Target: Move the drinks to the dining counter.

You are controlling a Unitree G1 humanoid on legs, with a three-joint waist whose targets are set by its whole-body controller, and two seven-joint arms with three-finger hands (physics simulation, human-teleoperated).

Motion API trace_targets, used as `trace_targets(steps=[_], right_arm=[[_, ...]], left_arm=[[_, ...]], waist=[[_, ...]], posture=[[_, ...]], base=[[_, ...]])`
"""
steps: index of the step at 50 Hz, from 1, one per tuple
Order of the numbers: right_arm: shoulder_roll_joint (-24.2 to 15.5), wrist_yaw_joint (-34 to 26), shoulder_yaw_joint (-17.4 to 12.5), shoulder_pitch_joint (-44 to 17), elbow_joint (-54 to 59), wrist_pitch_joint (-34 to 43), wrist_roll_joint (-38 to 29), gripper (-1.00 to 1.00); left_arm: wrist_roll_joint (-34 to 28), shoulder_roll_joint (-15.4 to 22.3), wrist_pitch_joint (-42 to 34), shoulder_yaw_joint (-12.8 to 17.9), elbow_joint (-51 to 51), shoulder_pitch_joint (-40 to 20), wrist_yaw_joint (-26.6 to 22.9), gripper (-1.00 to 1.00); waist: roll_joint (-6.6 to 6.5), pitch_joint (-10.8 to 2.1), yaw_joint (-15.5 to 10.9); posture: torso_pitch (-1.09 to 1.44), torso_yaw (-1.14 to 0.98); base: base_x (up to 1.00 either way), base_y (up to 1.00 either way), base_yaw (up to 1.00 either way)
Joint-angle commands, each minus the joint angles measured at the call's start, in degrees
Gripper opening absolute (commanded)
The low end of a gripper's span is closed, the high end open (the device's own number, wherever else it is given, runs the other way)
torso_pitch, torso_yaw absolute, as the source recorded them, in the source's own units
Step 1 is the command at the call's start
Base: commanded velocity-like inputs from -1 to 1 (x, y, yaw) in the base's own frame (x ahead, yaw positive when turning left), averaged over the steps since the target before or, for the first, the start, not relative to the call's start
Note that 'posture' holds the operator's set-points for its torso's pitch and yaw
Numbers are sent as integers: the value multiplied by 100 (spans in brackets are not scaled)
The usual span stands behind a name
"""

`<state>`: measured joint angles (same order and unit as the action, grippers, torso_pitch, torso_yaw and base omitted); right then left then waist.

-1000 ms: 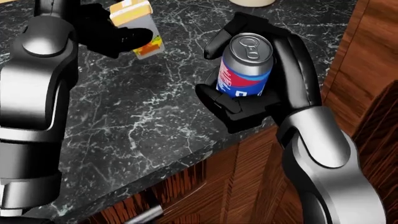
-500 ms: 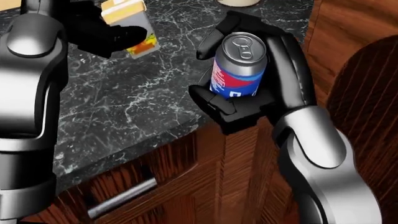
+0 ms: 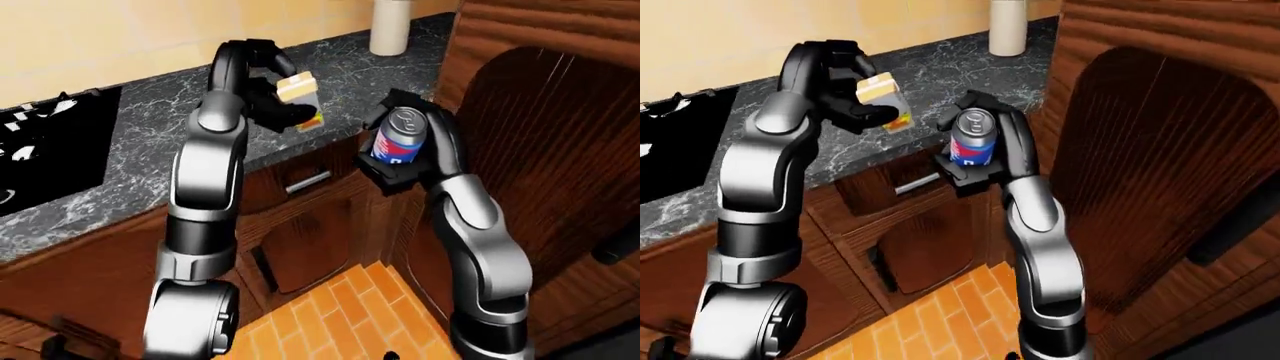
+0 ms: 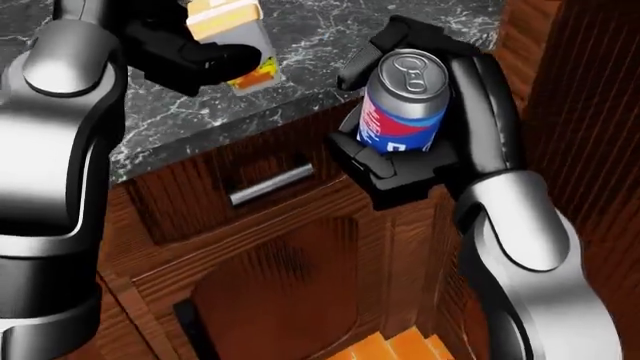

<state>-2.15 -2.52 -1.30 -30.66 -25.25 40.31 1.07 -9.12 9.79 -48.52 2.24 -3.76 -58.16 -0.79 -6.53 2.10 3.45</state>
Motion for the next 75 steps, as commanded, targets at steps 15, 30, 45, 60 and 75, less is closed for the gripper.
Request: trace_targets(steps=[15, 30, 45, 60, 75], right_arm=[[48, -136, 183, -201, -286, -64, 22, -100], [39, -99, 111, -163, -300, -87, 79, -100], [-25, -43, 103, -173, -289, -101, 124, -100], [-21, -57, 98, -177, -285, -118, 127, -100], [-1, -72, 133, -156, -209, -215, 68, -100]], left_arm=[[-151, 179, -90, 173, 610, -10, -28, -100], [-478, 217, -418, 61, 1202, 186, -401, -100], [-1005, 271, -543, 63, 1640, 498, -1021, -100], [-1229, 212, -467, 62, 1707, 636, -1250, -100], [-1262, 192, -392, 97, 1721, 718, -1291, -100]], waist=[[849, 2, -584], [160, -128, -493], [1108, -78, -475], [154, -142, -478], [1027, -50, -437]], posture=[[0, 0], [0, 0], [0, 0], [0, 0], [0, 0]], base=[[-10, 0, 100], [-6, 0, 100], [-6, 0, 100], [-6, 0, 100], [-5, 0, 100]])
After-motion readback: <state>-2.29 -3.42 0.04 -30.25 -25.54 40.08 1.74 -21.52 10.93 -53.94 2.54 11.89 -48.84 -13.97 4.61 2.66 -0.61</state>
